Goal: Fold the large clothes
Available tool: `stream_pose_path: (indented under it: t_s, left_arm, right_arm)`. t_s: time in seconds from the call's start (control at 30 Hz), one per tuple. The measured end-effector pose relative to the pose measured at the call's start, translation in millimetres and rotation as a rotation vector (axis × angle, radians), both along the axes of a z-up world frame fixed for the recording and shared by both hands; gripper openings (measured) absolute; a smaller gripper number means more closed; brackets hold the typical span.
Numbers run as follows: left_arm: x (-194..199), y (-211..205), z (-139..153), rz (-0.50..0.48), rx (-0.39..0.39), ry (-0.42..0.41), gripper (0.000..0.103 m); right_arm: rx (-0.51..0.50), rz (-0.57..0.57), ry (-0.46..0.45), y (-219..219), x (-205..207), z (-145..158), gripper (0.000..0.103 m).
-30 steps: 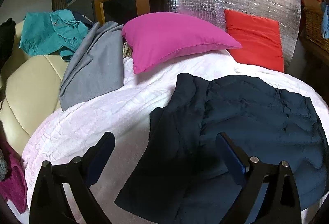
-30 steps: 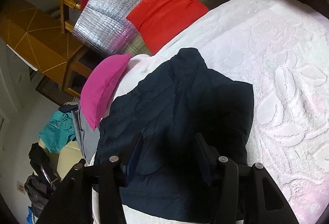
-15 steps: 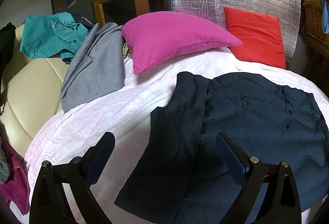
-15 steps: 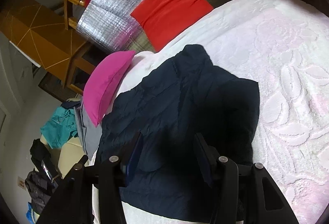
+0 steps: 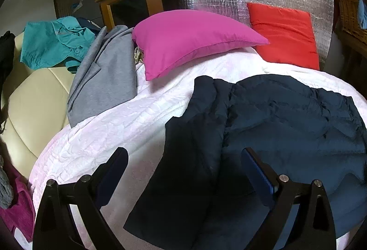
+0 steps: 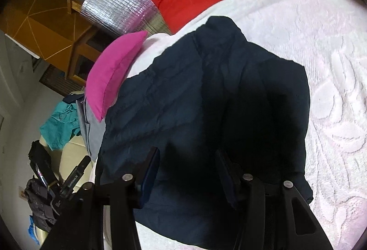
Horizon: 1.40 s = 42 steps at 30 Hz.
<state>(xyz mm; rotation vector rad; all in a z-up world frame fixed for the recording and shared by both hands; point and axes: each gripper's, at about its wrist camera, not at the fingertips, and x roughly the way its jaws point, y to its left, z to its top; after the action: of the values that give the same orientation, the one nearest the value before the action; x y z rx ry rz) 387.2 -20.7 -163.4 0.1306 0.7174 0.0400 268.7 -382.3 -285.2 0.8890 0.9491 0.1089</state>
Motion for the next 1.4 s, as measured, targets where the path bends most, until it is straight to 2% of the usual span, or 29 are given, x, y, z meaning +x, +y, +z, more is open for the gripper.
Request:
stream_pose_path:
  t_s: [0.17,0.37,0.43,0.47,0.57,0.63,0.77,0.83,0.97,1.1,1.23,1.4]
  left_arm:
    - [2,-2,-2,0.001,0.013,0.003,0.098]
    - [9,4,-8,0.000,0.015,0.036,0.098]
    - [15,15,-11,-0.002,-0.026,0.071,0.098]
    - [19,22,-12,-0.003,-0.062,0.088,0.098]
    - [30,53,-16,0.005,-0.226,0.134,0.098]
    - [36,75,-20,0.021,-0.342,0.148,0.098]
    - [46,97,-30,0.020,-0.503,0.196,0.098]
    - [51,100,-37,0.010,-0.561,0.230,0.098]
    - [61,102,-52,0.003,-0.661,0.315,0.098]
    - [64,100,-58,-0.005,-0.727,0.341,0.098]
    - [66,93,-62,-0.022,-0.714,0.362,0.098]
    - [75,80,-79,-0.032,-0.709,0.436,0.098]
  right_arm:
    - [0.026,-0.010,-0.037,-7,-4,8,0.053]
    - [-0.016,-0.061,-0.124,-17,-12,32,0.053]
    - [-0.010,-0.087,-0.139,-27,-15,36,0.054]
    - [0.005,-0.106,-0.142,-37,-19,36,0.058]
    - [-0.003,-0.179,-0.124,-61,-29,33,0.071]
    - [0.002,-0.211,-0.104,-76,-34,29,0.071]
    - [0.055,-0.265,-0.043,-103,-41,12,0.076]
    - [0.082,-0.256,-0.018,-109,-39,3,0.080]
    - [0.113,-0.186,0.078,-106,-30,-22,0.081]
    - [0.158,-0.156,0.105,-103,-21,-38,0.081]
    - [0.164,-0.143,0.103,-98,-15,-46,0.081]
    - [0.181,-0.154,0.039,-93,-10,-48,0.083]
